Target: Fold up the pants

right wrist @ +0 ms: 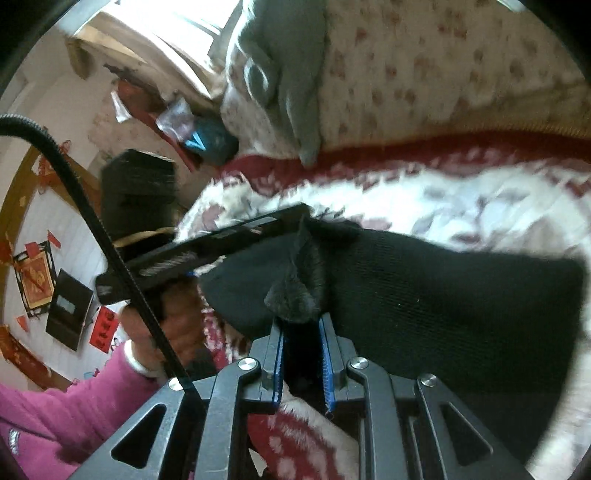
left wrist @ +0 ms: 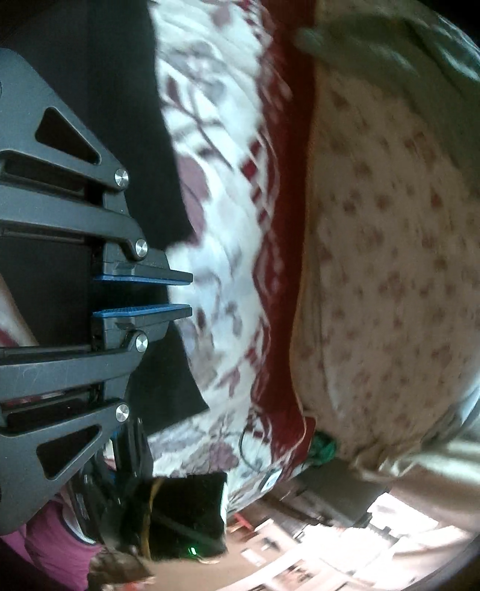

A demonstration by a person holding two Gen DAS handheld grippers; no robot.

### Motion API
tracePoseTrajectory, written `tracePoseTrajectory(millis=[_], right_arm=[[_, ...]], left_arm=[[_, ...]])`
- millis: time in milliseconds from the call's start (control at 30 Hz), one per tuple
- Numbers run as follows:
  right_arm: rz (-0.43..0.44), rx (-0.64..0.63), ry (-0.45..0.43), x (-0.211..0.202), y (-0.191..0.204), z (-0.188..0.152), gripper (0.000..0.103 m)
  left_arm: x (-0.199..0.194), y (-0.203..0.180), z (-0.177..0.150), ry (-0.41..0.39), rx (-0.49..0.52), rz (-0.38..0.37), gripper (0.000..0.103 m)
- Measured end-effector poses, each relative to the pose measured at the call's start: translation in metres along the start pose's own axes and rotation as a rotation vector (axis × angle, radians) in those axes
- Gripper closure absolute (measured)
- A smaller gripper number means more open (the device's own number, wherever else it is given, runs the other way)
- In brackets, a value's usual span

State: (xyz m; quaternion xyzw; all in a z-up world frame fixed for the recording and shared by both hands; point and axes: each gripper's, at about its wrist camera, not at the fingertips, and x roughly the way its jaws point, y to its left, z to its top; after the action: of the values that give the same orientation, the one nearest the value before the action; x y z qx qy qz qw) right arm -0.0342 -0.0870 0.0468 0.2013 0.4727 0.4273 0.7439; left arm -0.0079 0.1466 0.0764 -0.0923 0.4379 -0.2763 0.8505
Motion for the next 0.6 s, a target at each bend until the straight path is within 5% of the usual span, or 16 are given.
tracePoseTrajectory(millis=[200,300,433,500,600], right_arm=[[0.060,0.093,0.019,0.029,-0.007,0.001,0.073],[0.068,0.092,-0.008,0.004,0.000,0.003,0.069],[-0.023,0.072,-0.095,-0.050,-0.002,-0.002,0.065],[-0.105,0.087,-0.135,-0.078,-0.013,-0.007,0.064],[-0.174,0.141,-0.179,-0.105,-0.034,-0.017,0.062]], left_arm=[[-0.006,0.012,-0.018,0.006,-0.034,0.027,0.094],[-0.008,0.010,-0.021,0.005,-0.071,0.006,0.094],[-0.013,0.000,-0.027,0.015,-0.105,-0.007,0.091],[-0.013,-0.006,-0.031,0.026,-0.114,-0.011,0.061],[-0.014,-0.014,-0.041,0.029,-0.137,-0.043,0.046]])
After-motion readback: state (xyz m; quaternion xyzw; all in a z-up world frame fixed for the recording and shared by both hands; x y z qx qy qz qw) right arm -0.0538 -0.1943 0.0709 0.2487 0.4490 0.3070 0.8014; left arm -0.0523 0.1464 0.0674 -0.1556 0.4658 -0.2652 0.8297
